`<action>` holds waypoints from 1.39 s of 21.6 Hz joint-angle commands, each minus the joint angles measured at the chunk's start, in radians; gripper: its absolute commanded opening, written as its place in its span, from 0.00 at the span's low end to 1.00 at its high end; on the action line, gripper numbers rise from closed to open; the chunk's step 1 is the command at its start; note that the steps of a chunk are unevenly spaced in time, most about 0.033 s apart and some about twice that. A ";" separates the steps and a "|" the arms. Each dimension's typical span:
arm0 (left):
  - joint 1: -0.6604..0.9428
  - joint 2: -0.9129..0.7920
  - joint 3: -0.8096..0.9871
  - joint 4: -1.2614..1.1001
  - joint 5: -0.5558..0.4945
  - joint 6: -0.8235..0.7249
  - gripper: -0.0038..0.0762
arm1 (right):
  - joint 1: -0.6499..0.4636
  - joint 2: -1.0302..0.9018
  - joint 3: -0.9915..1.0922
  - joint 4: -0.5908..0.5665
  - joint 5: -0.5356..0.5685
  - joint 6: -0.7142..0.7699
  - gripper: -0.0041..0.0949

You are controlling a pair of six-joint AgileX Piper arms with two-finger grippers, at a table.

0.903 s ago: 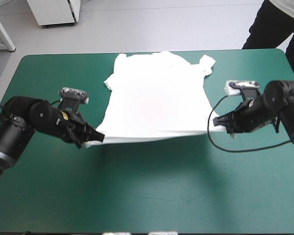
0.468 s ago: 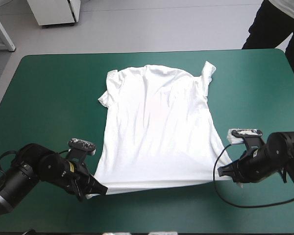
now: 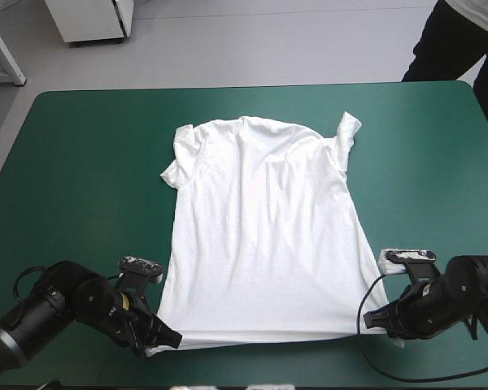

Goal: Fold the cloth

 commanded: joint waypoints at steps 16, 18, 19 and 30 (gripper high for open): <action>0.009 -0.032 -0.287 0.072 0.016 0.017 0.63 | -0.006 0.011 -0.255 -0.137 -0.170 0.042 0.55; 0.039 0.043 -0.438 0.174 -0.023 0.006 0.63 | -0.007 0.099 -0.331 -0.138 -0.223 0.042 0.55; 0.046 0.077 -0.486 0.219 -0.046 0.006 0.63 | -0.007 0.142 -0.374 -0.145 -0.238 0.042 0.55; 0.223 0.468 -0.644 0.205 -0.207 0.038 0.65 | -0.007 0.368 -0.666 -0.186 -0.252 0.025 0.55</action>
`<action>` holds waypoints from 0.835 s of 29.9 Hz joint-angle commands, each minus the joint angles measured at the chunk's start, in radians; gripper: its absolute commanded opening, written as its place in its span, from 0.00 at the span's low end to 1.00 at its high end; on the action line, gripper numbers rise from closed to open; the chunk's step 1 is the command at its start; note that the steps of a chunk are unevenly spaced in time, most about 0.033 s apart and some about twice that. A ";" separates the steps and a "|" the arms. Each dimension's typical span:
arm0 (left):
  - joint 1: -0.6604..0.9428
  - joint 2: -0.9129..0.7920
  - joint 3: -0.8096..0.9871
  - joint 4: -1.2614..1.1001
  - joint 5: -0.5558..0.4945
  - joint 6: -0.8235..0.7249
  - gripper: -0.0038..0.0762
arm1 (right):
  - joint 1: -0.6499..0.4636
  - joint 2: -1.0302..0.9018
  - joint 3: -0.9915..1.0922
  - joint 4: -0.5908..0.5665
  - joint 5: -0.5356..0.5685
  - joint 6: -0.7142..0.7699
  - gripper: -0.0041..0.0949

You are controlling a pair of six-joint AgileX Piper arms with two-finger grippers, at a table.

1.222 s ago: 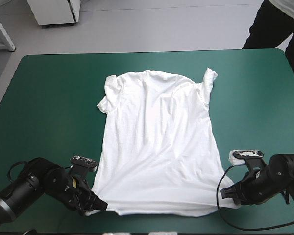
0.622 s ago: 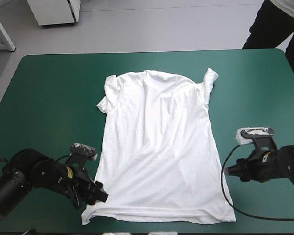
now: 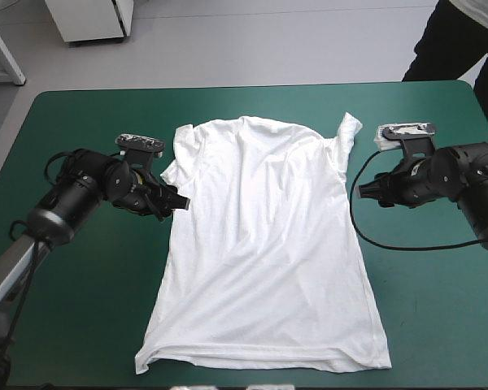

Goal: Fold the cloth

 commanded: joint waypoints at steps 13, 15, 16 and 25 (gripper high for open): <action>0.024 0.277 -0.038 -0.076 -0.144 0.010 0.65 | -0.007 0.059 -0.070 -0.011 -0.052 -0.041 0.55; 0.024 0.293 -0.038 -0.081 -0.152 0.010 0.65 | -0.007 0.064 -0.070 -0.011 -0.052 -0.044 0.55; 0.024 0.302 -0.038 -0.083 -0.154 0.010 0.65 | -0.007 0.066 -0.070 -0.011 -0.052 -0.044 0.55; 0.024 0.369 -0.038 -0.122 -0.148 0.010 0.40 | -0.007 0.151 -0.070 -0.011 -0.068 -0.068 0.55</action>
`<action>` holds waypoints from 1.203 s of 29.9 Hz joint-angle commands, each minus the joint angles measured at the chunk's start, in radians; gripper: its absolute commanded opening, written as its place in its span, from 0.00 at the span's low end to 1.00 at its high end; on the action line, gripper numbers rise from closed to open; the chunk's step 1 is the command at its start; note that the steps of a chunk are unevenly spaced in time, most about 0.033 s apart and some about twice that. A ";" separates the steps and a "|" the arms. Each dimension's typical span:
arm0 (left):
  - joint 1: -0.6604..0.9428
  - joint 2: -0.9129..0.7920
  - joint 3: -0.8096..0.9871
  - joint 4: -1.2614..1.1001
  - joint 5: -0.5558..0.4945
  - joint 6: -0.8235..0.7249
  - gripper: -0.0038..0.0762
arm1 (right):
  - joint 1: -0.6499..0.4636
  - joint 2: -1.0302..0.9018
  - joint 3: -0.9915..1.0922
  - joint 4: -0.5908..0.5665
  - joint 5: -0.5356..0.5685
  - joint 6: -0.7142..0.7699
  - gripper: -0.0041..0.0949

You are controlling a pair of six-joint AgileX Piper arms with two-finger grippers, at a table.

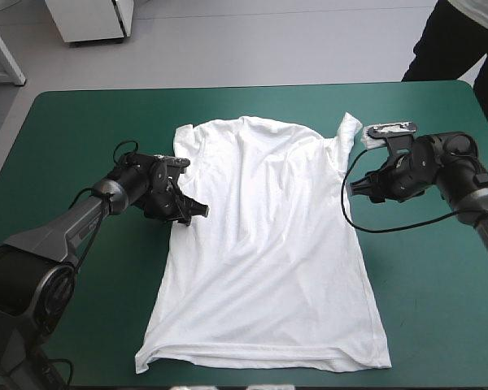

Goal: Fold the cloth

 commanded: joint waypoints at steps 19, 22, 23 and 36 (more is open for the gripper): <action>-0.002 0.087 -0.014 -0.088 -0.037 0.026 0.04 | -0.006 0.247 -0.036 0.172 -0.121 -0.151 0.60; -0.002 0.087 -0.014 -0.088 -0.037 0.026 0.04 | -0.006 0.279 -0.048 0.194 -0.110 -0.175 0.60; -0.002 0.087 -0.014 -0.088 -0.040 0.026 0.04 | -0.004 0.291 -0.055 0.195 -0.107 -0.175 0.60; -0.002 0.087 -0.014 -0.086 -0.033 0.049 0.04 | 0.134 0.485 -0.115 0.111 -0.064 -0.091 0.48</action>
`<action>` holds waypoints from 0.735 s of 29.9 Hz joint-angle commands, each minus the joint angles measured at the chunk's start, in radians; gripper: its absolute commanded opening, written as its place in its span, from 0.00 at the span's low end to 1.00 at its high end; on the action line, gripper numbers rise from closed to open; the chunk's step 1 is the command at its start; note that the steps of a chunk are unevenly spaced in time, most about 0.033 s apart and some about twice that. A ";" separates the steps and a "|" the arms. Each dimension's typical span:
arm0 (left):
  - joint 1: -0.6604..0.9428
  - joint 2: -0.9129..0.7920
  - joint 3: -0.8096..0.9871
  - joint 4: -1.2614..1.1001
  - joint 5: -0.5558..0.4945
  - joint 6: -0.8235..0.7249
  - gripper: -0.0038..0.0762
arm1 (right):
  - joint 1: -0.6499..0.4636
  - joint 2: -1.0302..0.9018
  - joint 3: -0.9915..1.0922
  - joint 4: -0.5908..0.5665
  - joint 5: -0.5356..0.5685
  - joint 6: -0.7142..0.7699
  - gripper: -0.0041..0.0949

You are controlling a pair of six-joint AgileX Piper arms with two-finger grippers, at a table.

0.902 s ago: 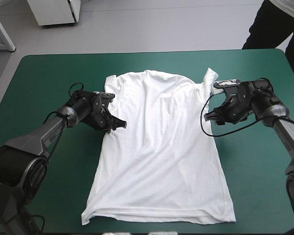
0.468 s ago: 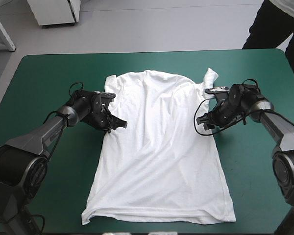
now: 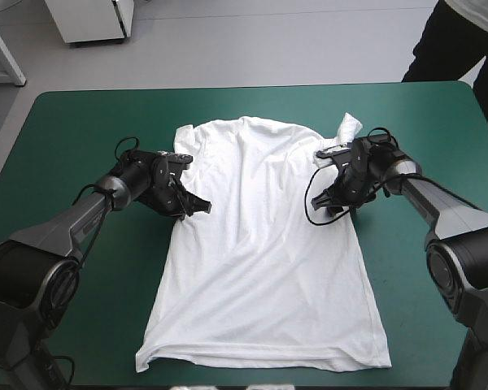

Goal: Fold the cloth

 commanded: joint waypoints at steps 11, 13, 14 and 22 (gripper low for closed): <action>-0.007 0.030 -0.042 -0.037 0.030 0.047 0.04 | 0.024 0.090 -0.021 0.103 0.081 0.032 0.03; -0.007 0.015 -0.089 -0.022 0.070 0.058 0.04 | 0.024 0.077 -0.065 0.101 0.142 0.032 0.03; -0.007 0.004 -0.112 -0.011 0.084 0.058 0.04 | 0.024 0.067 -0.082 0.096 0.159 0.032 0.03; -0.007 -0.154 -0.238 0.081 0.147 0.044 0.04 | -0.004 -0.078 -0.285 0.059 0.260 0.089 0.03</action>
